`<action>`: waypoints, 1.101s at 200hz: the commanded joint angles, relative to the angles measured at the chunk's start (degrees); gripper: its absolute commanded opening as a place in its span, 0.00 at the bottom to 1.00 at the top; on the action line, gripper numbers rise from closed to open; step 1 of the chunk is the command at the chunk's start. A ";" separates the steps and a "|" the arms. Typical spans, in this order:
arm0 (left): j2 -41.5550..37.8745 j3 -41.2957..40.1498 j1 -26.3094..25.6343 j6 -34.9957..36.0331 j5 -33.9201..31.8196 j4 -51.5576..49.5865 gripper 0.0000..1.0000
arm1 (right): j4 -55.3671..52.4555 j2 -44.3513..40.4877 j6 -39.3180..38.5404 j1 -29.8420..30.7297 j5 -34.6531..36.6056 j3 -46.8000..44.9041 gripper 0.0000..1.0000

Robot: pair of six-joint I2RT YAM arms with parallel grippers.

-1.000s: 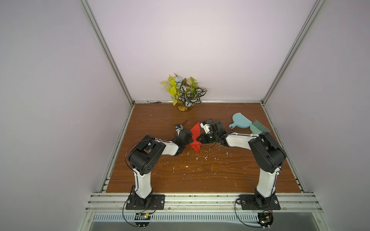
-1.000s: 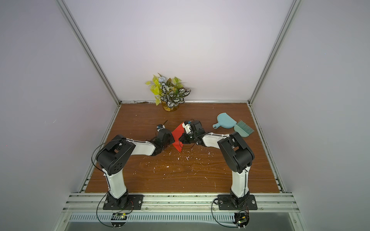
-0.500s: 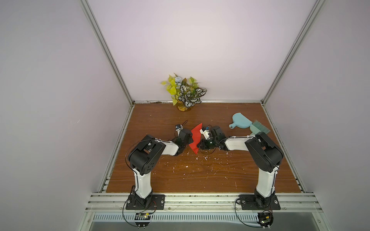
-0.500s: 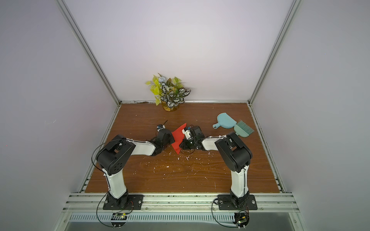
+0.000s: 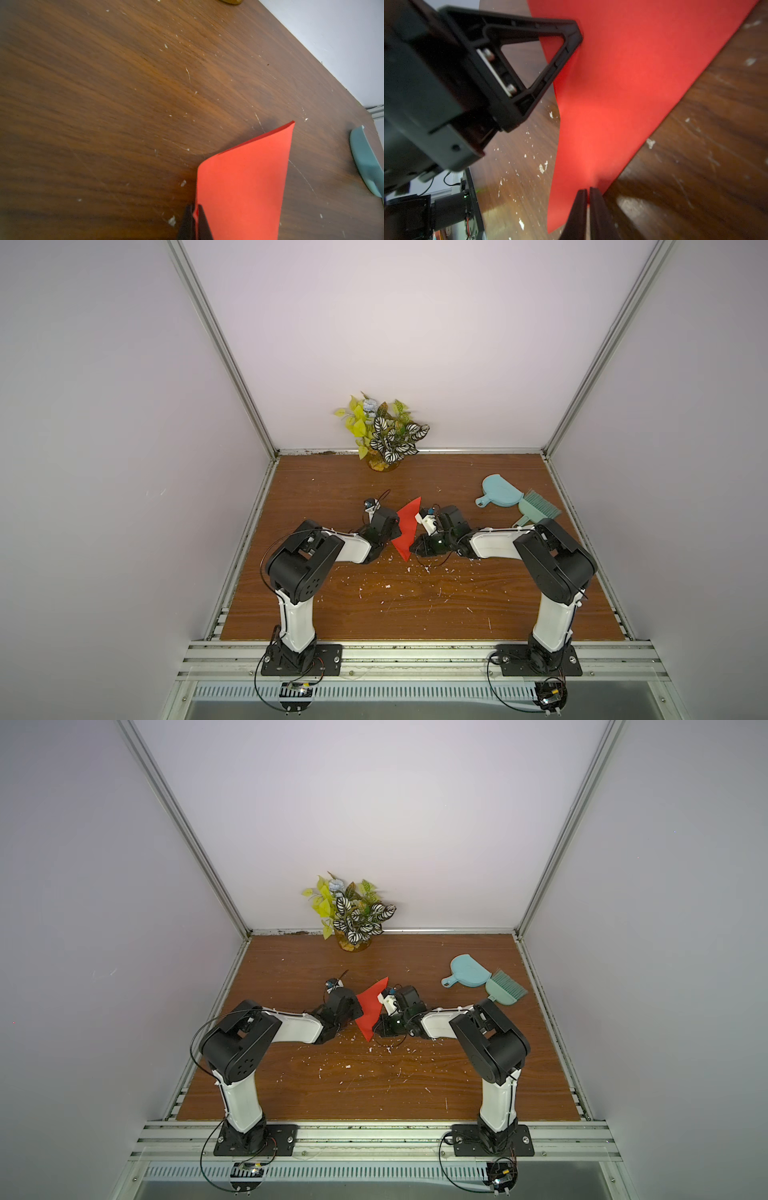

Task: Fold the square paper diagonally
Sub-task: Fold the paper at the center of the board.

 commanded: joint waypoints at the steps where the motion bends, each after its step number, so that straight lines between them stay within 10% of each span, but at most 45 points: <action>1: 0.75 -0.78 -0.47 0.88 -0.49 -1.79 0.01 | -1.36 -3.24 -0.58 -0.29 0.44 3.60 0.10; 220: 1.00 -0.82 -0.46 -0.21 -0.89 -1.45 0.01 | -0.37 -2.59 2.24 1.04 -0.19 -4.62 0.09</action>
